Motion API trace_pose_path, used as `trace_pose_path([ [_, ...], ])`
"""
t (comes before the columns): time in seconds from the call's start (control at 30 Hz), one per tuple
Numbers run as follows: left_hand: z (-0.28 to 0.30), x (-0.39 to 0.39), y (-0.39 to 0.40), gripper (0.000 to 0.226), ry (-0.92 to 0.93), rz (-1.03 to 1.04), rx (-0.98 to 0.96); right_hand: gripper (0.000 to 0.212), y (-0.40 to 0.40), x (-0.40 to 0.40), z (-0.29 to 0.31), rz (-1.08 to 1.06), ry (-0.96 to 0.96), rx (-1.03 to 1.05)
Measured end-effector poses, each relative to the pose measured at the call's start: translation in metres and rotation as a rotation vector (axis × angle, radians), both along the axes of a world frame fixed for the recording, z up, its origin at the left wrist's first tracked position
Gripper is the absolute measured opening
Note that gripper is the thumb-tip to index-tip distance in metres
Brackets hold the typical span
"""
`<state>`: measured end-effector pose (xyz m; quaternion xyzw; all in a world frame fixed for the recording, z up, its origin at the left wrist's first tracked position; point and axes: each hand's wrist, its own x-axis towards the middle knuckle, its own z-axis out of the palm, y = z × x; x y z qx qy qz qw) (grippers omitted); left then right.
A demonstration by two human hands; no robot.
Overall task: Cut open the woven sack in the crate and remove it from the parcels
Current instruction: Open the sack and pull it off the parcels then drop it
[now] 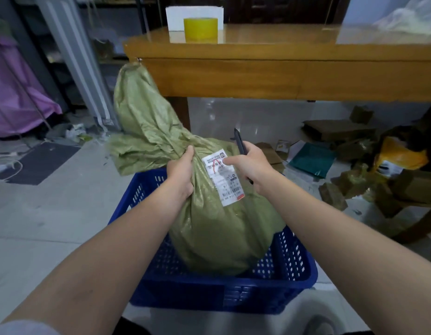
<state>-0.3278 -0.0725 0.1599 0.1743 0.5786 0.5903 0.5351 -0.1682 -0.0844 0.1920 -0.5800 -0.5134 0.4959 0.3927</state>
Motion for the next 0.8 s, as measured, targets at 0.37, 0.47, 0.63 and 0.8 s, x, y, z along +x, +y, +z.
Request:
trace_pose_path([
  [0.37,0.031,-0.008,-0.013,0.045,-0.533,0.019,0.102,0.103,-0.011,0.035,-0.027,-0.314,-0.156,-0.016],
  [0.47,0.033,-0.007,-0.012,0.044,-0.577,0.023,0.117,0.11,-0.012,0.047,-0.033,-0.4,-0.219,-0.058],
  [0.63,0.028,-0.013,-0.011,0.043,-0.627,0.081,0.123,0.118,-0.015,0.073,-0.046,-0.559,-0.262,-0.145],
  [0.8,0.025,-0.02,-0.012,0.038,-0.647,0.147,0.154,0.118,-0.018,0.087,-0.067,-0.769,0.047,-0.35],
])
